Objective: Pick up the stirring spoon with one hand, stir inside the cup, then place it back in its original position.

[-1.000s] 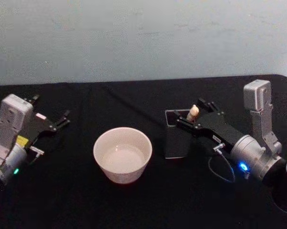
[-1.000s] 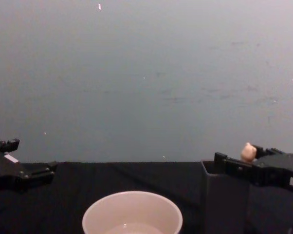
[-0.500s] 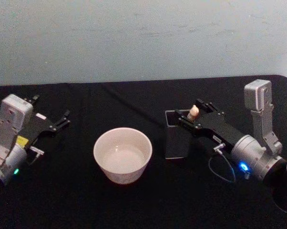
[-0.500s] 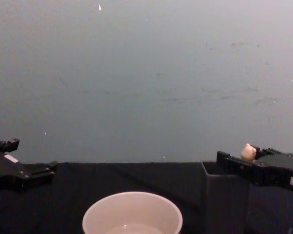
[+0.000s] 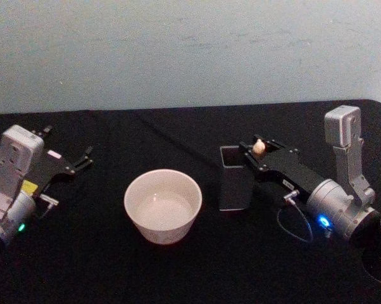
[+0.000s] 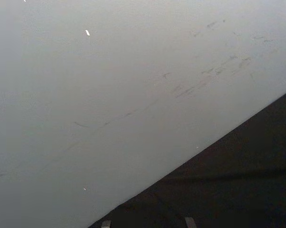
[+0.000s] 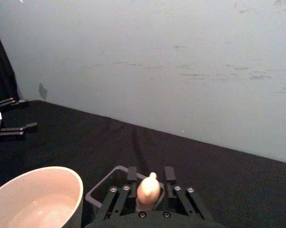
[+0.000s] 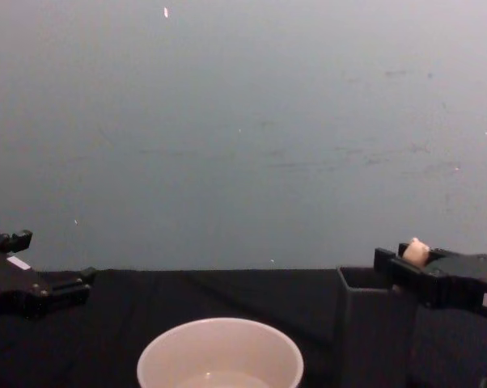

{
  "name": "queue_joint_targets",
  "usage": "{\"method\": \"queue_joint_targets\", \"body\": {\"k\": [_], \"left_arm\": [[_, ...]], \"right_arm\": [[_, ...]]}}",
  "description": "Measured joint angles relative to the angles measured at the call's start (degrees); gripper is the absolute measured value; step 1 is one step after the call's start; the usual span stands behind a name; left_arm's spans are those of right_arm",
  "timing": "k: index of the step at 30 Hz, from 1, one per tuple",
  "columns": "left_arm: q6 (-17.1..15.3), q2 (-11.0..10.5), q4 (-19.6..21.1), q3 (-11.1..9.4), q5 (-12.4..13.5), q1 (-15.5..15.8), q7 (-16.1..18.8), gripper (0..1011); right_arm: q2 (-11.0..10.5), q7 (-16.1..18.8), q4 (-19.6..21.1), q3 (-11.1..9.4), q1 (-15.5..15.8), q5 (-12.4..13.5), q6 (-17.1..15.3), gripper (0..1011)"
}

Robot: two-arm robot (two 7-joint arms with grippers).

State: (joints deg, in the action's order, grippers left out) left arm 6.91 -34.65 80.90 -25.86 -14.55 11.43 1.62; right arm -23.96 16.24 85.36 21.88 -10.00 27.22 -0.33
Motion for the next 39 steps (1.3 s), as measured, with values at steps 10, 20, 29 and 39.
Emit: {"method": "queue_joint_targets", "body": {"k": [10,20,29,39], "left_arm": [[0.00,0.00,0.00,0.00,0.00,0.00,0.00,1001],[0.00,0.00,0.00,0.00,0.00,0.01,0.00,1001],[0.00,0.00,0.00,0.00,0.00,0.00,0.00,1001],[0.00,0.00,0.00,0.00,0.00,0.00,0.00,1001]], "right_arm": [[0.00,0.02,0.00,0.00,0.00,0.04,0.00,208],[0.55,0.69,0.02,-0.65,0.16,-0.11,-0.13,208],[1.25,2.86,1.70,-2.07,0.24,-0.48,-0.38,208],[0.71,5.47,5.45,-4.44,0.28,1.21,-0.87,207]]}}
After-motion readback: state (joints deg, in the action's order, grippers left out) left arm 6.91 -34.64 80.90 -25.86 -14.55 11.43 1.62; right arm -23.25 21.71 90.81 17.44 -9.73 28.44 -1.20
